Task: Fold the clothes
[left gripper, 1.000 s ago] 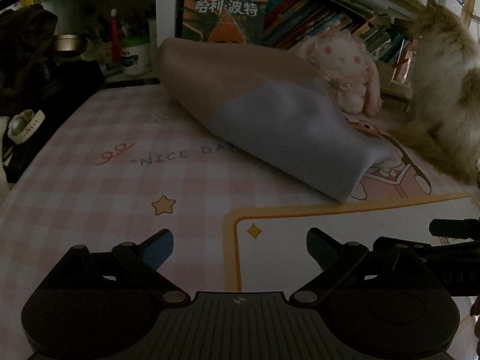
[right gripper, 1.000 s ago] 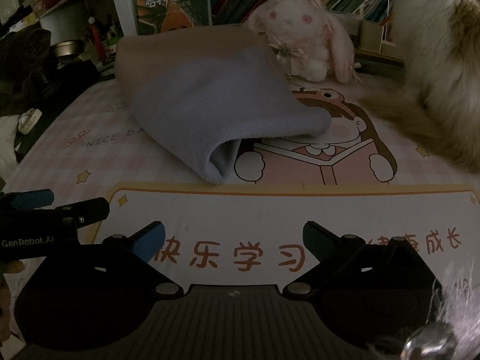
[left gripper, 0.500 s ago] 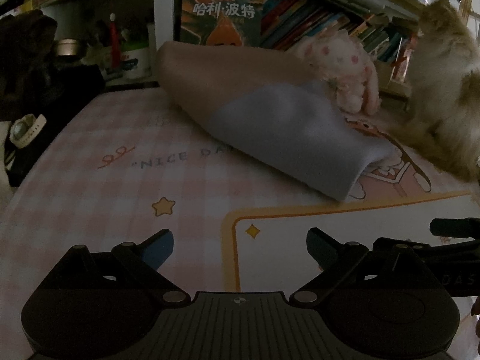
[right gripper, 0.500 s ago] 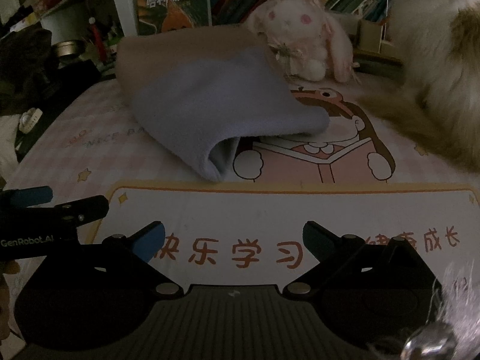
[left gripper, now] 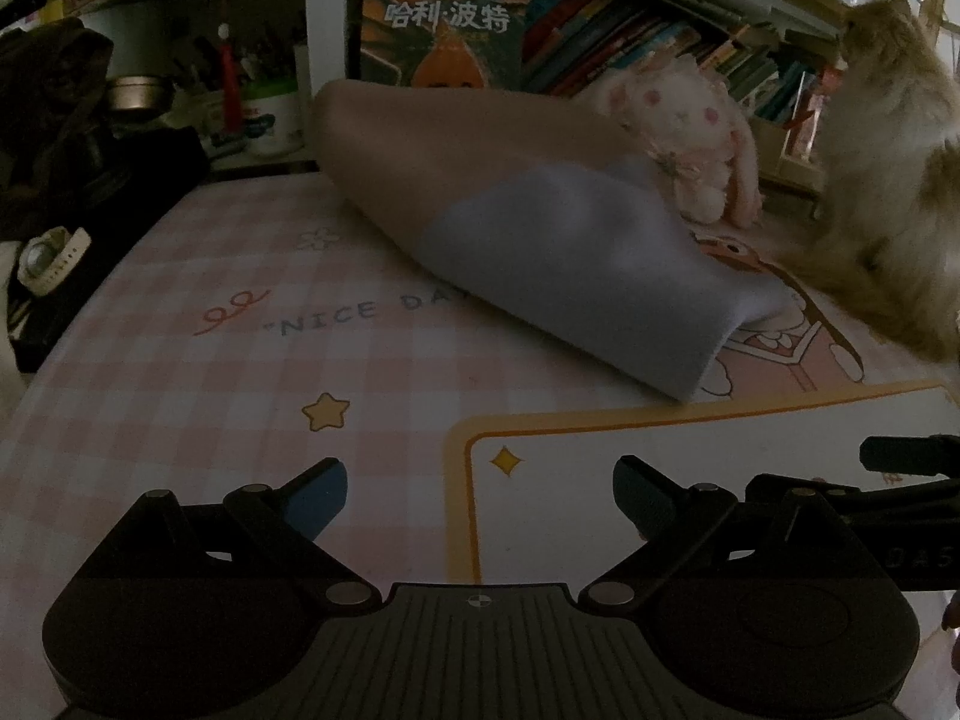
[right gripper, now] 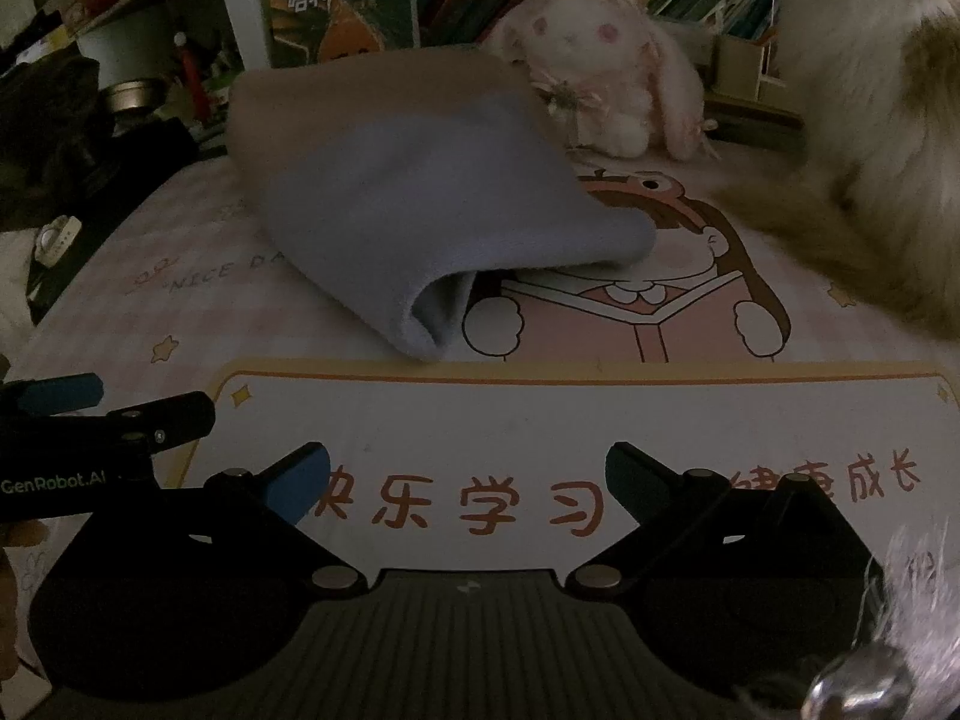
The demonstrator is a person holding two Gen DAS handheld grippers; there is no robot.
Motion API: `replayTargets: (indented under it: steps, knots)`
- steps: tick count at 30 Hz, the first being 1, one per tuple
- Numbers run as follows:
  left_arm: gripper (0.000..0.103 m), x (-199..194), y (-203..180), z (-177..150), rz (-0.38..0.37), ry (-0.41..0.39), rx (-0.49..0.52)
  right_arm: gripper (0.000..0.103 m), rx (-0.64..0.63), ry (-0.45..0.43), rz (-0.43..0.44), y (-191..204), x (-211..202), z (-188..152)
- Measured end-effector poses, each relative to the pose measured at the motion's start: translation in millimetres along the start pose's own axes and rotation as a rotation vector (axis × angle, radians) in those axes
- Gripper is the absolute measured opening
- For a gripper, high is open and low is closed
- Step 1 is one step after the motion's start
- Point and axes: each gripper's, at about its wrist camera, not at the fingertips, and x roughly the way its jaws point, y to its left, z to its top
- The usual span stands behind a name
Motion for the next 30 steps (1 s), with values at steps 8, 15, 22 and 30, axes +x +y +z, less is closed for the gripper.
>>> replayTargets:
  steps: [8, 15, 22, 30]
  knots:
    - [0.097, 1.0, -0.1, 0.1, -0.001, 0.008, 0.001, 0.099, 0.001, 0.004, -0.001, 0.5, 1.2, -0.2]
    - [0.097, 1.8, 0.0, 0.3, 0.000, 0.012, 0.001, 0.099, 0.002, 0.008, -0.002, 1.1, 2.6, 0.2]
    - [0.097, 2.3, 0.9, 0.4, -0.002, 0.013, 0.004, 0.099, 0.001, 0.016, -0.001, 1.2, 3.5, 0.2]
    - [0.097, 3.0, -1.1, -1.2, -0.008, 0.018, 0.015, 0.099, 0.011, 0.021, -0.002, -0.2, 3.1, -0.1]
